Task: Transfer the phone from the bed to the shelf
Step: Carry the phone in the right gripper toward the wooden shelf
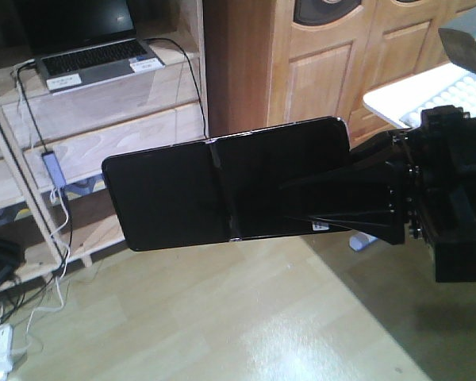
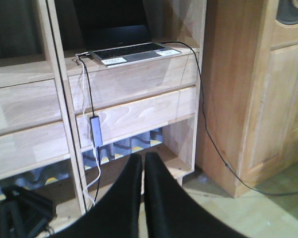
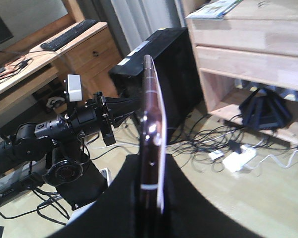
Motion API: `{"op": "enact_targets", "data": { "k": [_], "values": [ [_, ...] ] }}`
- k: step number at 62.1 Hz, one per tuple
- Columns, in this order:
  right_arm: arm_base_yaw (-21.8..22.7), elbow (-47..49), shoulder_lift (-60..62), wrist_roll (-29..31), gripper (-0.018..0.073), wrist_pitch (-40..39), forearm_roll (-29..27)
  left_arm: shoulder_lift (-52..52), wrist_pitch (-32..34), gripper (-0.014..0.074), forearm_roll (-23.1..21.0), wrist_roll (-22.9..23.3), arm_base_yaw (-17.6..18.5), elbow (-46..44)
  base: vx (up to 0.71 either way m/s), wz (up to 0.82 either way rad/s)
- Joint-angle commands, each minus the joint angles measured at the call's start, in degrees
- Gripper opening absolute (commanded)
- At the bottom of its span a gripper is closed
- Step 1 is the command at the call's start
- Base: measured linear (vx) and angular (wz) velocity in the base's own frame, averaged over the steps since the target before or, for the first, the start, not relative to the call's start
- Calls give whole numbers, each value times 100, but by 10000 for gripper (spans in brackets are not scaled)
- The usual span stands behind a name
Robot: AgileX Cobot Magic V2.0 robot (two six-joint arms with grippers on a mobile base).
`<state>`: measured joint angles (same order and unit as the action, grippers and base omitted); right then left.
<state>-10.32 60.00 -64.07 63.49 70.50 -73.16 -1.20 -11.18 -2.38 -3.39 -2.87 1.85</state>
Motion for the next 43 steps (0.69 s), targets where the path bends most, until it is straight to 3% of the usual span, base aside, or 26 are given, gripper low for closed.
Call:
{"op": "enact_targets", "data": {
  "k": [1, 43],
  "values": [
    [-8, 159, 113, 42, -2, 317, -535, -32, 416, 1, -54, 0, 44, 41, 44, 3],
    [-8, 159, 113, 42, -2, 317, -535, -32, 416, 1, -54, 0, 44, 41, 42, 5]
  ]
}}
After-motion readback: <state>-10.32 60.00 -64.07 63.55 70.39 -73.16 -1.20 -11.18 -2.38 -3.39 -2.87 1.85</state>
